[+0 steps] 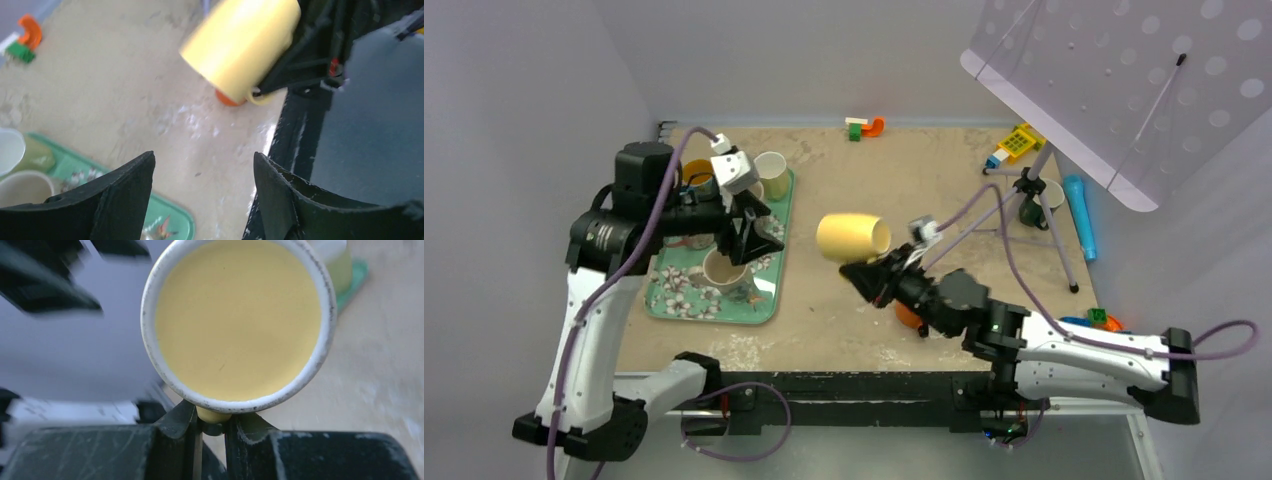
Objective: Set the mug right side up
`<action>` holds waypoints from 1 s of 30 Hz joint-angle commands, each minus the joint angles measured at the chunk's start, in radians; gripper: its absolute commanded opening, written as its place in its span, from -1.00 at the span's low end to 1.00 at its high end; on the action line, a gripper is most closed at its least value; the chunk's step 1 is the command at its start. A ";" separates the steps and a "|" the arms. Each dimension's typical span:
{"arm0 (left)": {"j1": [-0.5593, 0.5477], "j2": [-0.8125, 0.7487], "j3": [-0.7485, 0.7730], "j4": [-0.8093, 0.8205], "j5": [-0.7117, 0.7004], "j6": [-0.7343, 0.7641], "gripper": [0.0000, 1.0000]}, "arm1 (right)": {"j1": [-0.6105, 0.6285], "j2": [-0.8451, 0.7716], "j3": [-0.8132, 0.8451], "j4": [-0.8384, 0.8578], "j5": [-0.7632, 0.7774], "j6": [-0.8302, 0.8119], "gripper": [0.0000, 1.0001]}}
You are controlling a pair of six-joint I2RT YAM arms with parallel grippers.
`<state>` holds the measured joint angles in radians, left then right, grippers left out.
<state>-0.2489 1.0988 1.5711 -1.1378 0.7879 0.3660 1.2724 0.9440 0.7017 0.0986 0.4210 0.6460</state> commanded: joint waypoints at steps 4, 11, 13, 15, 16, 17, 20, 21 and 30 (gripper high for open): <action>0.002 -0.155 -0.097 0.561 0.444 -0.549 0.62 | -0.077 -0.035 0.027 0.783 -0.183 -0.225 -1.00; 0.001 -0.113 -0.093 0.847 0.465 -0.881 0.74 | -0.085 0.094 0.136 0.857 -0.347 -0.180 -1.00; 0.000 -0.108 -0.100 0.867 0.443 -0.903 0.74 | -0.085 0.125 0.154 0.867 -0.379 -0.177 -1.00; 0.000 -0.096 -0.108 0.845 0.406 -0.899 0.75 | -0.085 0.146 0.160 0.889 -0.408 -0.180 -1.00; 0.000 -0.091 -0.116 0.834 0.400 -0.887 0.74 | -0.085 0.151 0.160 0.894 -0.415 -0.182 -1.00; 0.000 -0.090 -0.128 0.830 0.390 -0.883 0.74 | -0.086 0.153 0.156 0.901 -0.416 -0.179 -1.00; 0.000 -0.090 -0.158 0.829 0.377 -0.884 0.69 | -0.086 0.143 0.136 0.920 -0.389 -0.184 -1.00; 0.000 -0.090 -0.164 0.837 0.382 -0.894 0.64 | -0.089 0.142 0.138 0.916 -0.389 -0.190 -1.00; -0.009 -0.100 -0.270 1.147 0.457 -1.186 -1.00 | -0.117 0.283 0.250 0.749 -0.425 -0.137 -0.88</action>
<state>-0.2497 1.0035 1.3441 -0.1017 1.2716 -0.6987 1.1431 1.2064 0.8631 0.8341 0.0353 0.5270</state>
